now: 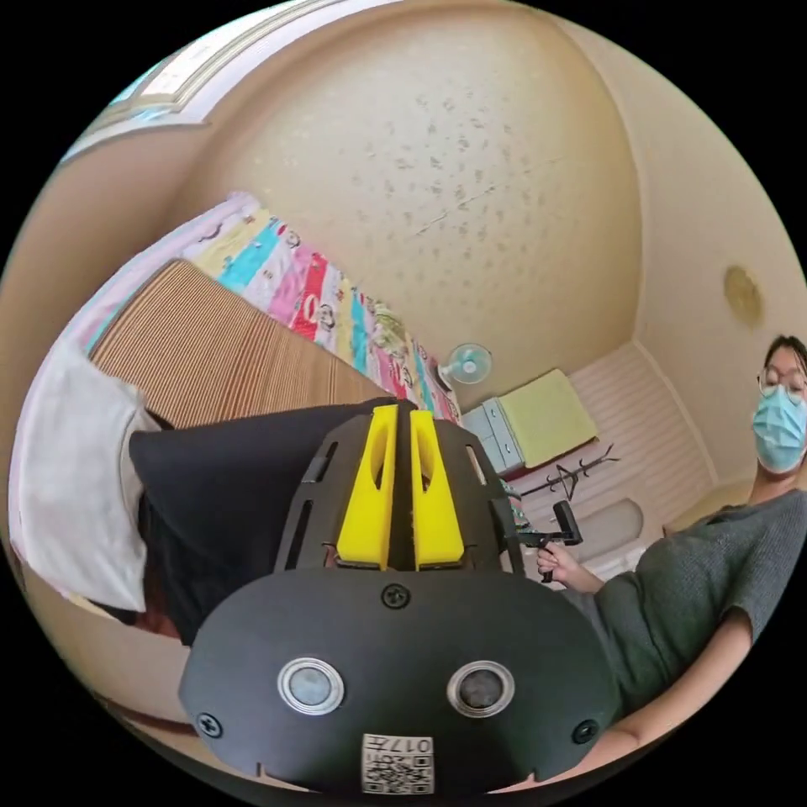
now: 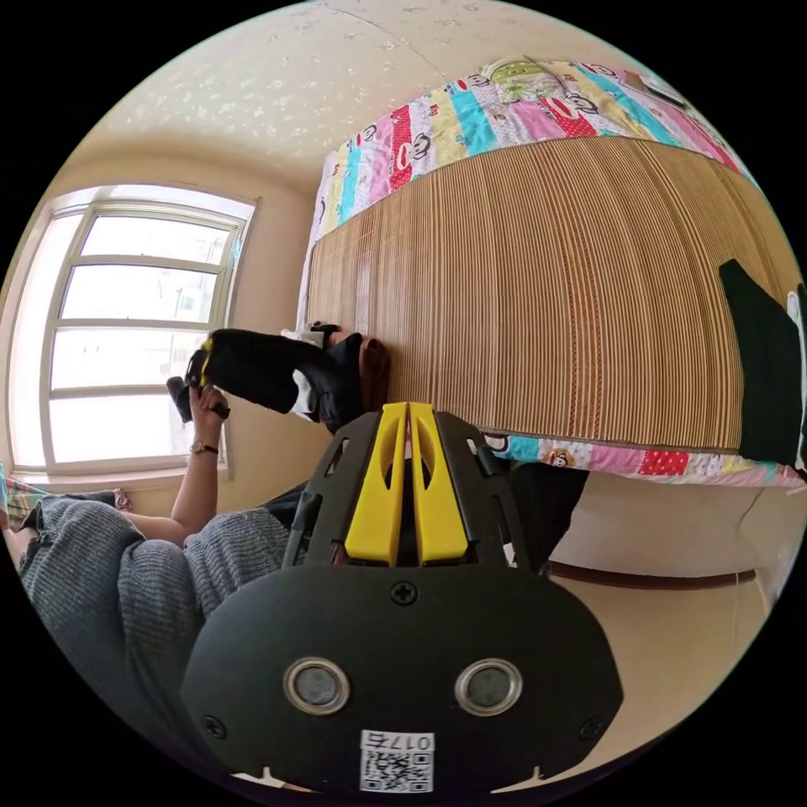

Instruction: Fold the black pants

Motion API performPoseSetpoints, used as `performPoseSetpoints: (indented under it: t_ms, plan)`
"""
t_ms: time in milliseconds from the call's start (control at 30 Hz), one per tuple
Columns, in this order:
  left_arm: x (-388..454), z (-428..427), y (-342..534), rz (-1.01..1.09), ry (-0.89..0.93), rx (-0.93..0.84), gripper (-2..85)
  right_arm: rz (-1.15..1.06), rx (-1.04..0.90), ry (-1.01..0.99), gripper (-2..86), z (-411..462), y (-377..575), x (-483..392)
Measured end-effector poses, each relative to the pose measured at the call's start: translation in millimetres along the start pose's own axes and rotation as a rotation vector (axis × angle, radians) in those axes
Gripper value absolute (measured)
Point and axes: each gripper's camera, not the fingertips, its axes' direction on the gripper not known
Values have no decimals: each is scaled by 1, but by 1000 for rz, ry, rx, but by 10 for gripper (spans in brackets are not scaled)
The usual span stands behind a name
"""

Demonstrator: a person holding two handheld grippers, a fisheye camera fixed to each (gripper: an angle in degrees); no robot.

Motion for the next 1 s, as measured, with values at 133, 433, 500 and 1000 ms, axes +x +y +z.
performPoseSetpoints:
  t_ms: [133,433,500,1000]
  plan:
    - [118,-7,-11,378,143,-29,-2,-92,18,-68,12,-1,-13,-10]
    - [250,-38,30,576,690,299,-7,-270,-44,-355,128,-26,-53,-25]
    - [272,-36,40,634,792,302,-7,-134,-18,-628,191,-32,-58,11]
    - [396,58,173,819,782,-336,28,-388,489,-1395,140,-126,-60,63]
